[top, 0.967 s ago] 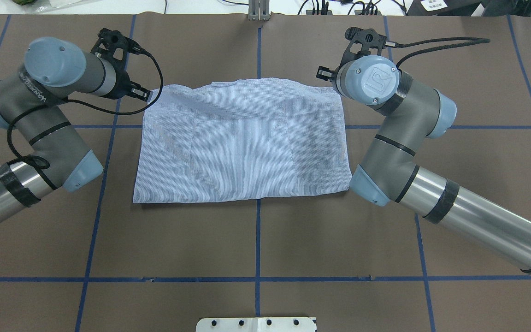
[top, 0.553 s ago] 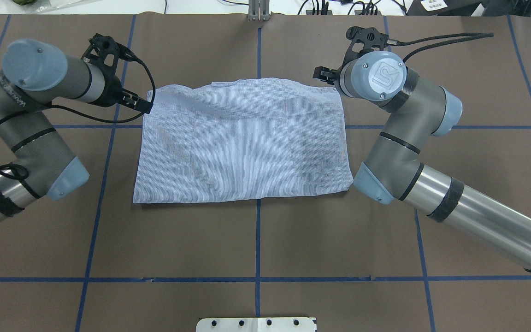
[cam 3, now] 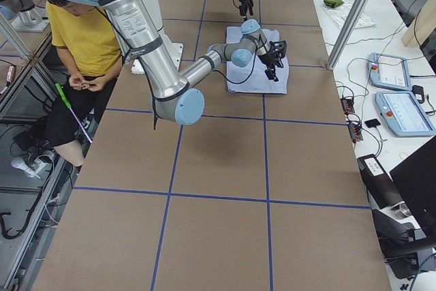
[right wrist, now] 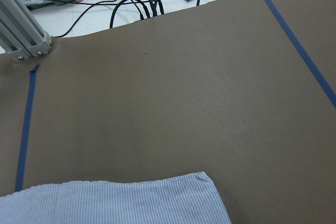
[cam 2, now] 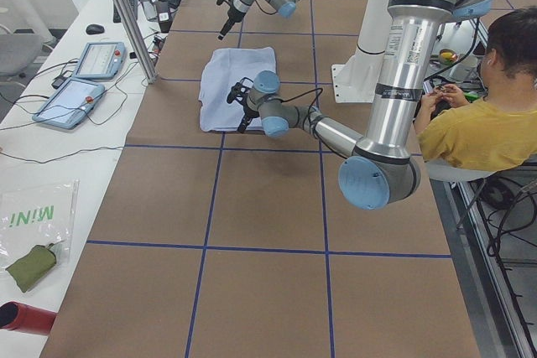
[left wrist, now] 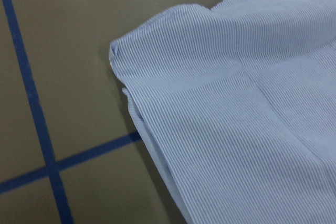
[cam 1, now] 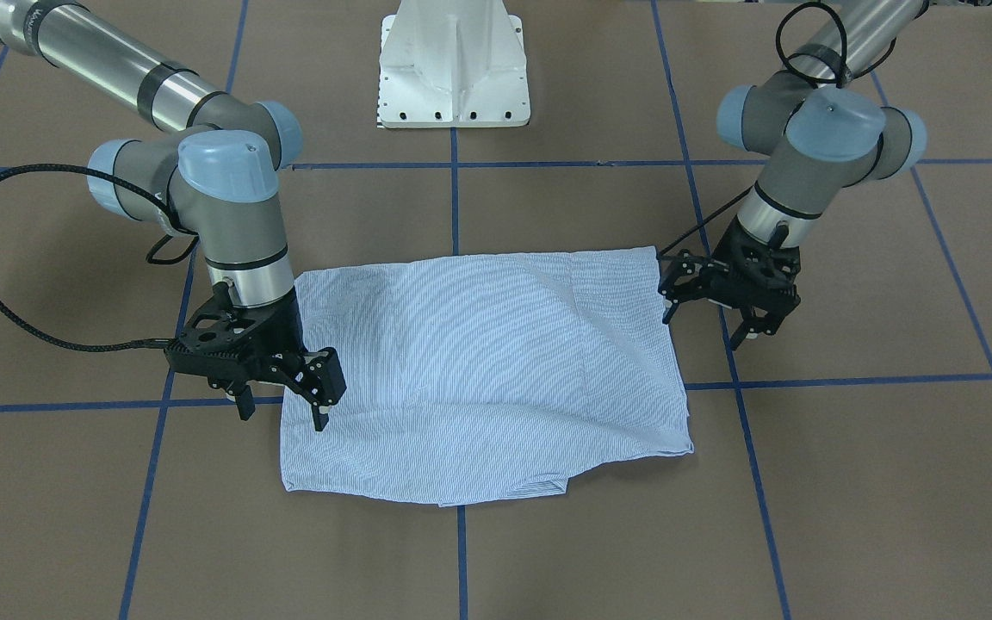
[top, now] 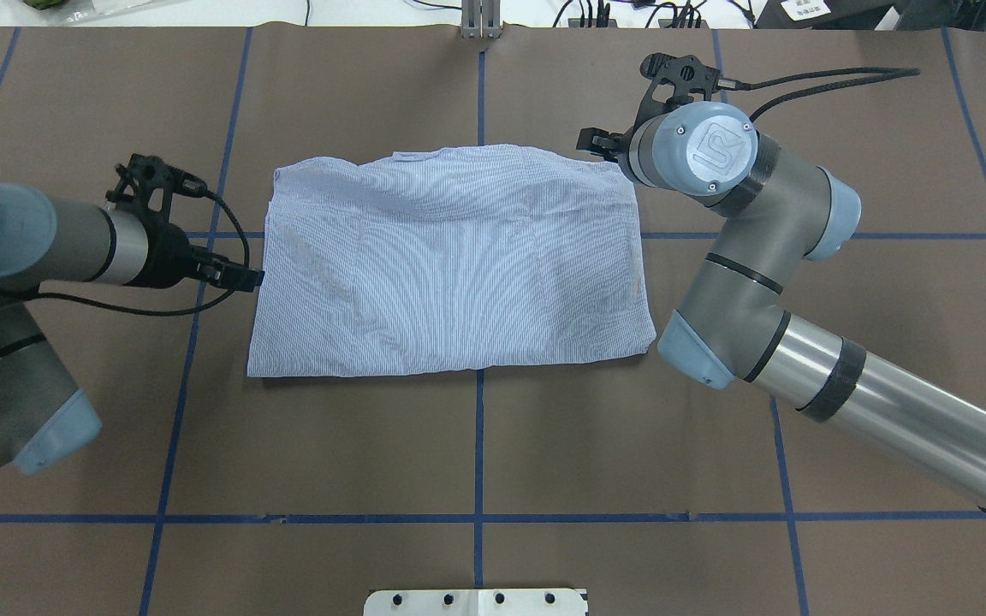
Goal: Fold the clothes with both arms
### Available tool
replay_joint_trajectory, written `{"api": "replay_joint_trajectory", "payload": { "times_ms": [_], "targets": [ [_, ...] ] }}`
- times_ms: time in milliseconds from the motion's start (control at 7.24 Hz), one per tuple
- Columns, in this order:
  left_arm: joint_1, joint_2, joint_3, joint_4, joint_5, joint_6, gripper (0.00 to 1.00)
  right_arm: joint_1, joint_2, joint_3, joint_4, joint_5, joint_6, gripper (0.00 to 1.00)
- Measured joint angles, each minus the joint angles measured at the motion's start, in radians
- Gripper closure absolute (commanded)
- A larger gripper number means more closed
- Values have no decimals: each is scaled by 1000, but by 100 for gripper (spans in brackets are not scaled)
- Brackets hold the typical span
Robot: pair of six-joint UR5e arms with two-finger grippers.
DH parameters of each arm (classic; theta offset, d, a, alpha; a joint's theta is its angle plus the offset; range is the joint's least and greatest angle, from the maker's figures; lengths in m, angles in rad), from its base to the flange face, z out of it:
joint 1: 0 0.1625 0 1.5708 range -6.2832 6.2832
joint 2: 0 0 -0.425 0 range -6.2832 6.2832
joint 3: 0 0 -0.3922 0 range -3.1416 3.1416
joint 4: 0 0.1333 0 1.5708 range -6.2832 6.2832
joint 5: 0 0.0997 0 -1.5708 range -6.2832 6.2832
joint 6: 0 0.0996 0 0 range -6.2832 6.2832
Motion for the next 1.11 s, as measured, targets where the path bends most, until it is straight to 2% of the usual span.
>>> {"api": "replay_joint_trajectory", "payload": {
  "times_ms": [276,415,553,829,1106],
  "targets": [
    [92,32,-7,-45,73,-110,1,-6,-1,6,0,-3,3,0],
    [126,36,-8,-49,99,-142,19,-9,-2,6,0,-5,4,0],
    [153,37,-9,-52,118,-168,50,-11,-2,7,0,-6,4,0],
    [176,37,-10,-55,135,-194,100,-14,-4,13,0,-7,5,0],
    [180,37,-20,-56,137,-199,100,-18,-13,25,0,-7,6,0]
  ]
}}
